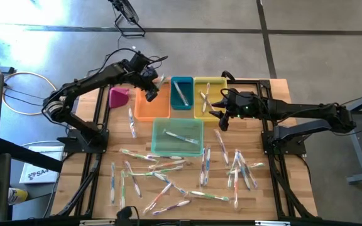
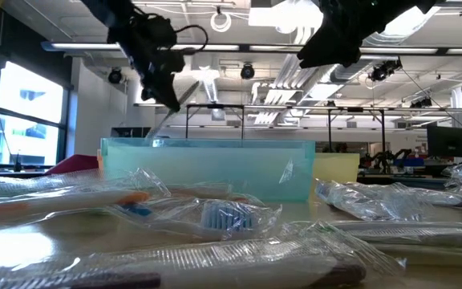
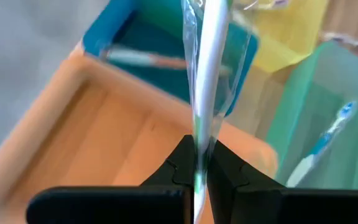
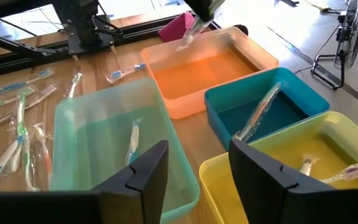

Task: Pick & Place Toothbrushes
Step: Put the green toothbrush into the orange bin

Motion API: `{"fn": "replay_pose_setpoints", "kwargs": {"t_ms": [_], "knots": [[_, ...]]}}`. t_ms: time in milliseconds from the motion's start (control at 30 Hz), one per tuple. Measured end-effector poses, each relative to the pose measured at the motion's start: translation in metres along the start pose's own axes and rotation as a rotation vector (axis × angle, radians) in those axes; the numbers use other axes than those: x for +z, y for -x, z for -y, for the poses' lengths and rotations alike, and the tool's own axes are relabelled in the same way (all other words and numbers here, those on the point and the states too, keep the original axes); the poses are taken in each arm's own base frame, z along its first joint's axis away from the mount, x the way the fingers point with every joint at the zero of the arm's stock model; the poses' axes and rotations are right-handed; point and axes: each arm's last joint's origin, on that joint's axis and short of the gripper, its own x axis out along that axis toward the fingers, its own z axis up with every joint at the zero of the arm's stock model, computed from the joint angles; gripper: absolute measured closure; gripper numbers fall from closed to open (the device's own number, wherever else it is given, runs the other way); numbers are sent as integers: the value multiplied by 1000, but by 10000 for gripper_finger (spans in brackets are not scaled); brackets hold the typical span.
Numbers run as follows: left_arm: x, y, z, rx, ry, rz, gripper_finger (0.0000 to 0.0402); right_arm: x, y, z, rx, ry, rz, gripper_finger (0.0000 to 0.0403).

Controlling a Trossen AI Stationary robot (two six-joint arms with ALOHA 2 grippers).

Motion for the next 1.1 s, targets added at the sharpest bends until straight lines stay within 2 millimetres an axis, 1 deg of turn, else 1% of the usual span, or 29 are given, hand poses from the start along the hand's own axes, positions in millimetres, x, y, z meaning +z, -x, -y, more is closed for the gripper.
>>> {"fn": "replay_pose_setpoints", "kwargs": {"t_ms": [67, 200, 300, 400, 600, 900, 1100], "knots": [[-8, -1, -8, 17, 43, -20, 387, 0, 0, 0, 0, 0, 0, 242], [-15, -1, -27, 70, 134, -16, 382, 0, 0, 0, 0, 0, 0, 243], [-22, -4, -36, 88, 192, -30, 386, 0, 0, 0, 0, -2, 0, 243], [-27, -8, -40, 93, 217, -12, 387, 0, 0, 0, 0, -2, 0, 244], [-37, -18, -40, 71, 260, -13, 386, 0, 0, 0, 0, -2, 0, 247], [-47, -33, -25, 42, 285, -33, 385, 0, 0, 0, -1, -1, 0, 251], [-54, -41, -20, 134, 307, -48, 385, 0, 0, 0, -1, 0, -1, 251]]}}
